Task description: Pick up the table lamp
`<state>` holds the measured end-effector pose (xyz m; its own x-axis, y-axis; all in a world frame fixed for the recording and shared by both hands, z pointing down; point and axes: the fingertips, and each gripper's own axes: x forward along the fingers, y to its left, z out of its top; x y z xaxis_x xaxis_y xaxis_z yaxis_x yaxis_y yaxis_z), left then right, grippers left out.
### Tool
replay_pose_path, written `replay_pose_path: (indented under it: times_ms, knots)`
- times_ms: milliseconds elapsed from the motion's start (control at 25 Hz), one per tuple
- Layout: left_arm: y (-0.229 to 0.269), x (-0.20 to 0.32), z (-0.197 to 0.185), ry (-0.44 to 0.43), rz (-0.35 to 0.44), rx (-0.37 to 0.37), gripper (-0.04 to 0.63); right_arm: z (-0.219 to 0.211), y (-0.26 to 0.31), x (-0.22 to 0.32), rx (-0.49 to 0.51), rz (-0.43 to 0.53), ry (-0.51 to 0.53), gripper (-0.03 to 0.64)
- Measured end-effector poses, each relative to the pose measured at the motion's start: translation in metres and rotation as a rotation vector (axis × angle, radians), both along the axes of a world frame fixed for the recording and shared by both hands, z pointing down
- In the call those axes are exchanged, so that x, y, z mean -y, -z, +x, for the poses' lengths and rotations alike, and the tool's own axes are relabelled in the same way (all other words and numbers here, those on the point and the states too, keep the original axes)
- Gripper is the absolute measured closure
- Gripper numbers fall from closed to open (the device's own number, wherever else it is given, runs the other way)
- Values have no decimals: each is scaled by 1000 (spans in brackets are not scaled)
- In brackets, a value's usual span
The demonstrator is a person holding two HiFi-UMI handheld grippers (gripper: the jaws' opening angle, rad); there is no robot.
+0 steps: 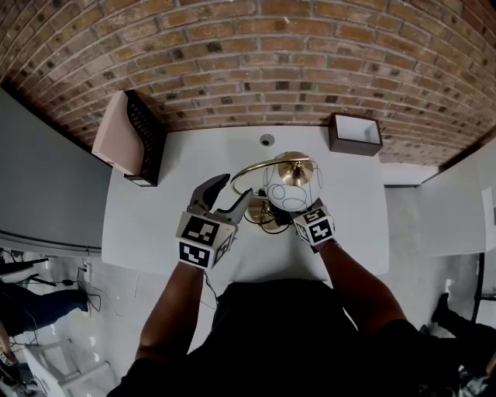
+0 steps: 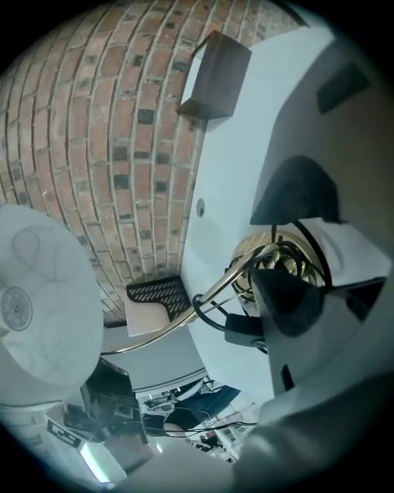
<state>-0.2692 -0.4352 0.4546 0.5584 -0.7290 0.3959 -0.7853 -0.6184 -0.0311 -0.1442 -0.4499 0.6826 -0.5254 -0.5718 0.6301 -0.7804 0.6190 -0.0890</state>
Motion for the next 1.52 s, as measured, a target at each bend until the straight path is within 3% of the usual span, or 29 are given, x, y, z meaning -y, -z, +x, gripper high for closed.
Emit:
replay_pose_path:
  times_ms: [720,1200,1520]
  knots:
    - [5,1,0,1,23,2,447,-3,-6,-1,-24,-19,8,530]
    - [6,7,-7,33,28,11,538,-8,-8,2,-54,11,27,555]
    - [5,8,-7,39,36,12,543,-7,-10,2,-73,48,39,563]
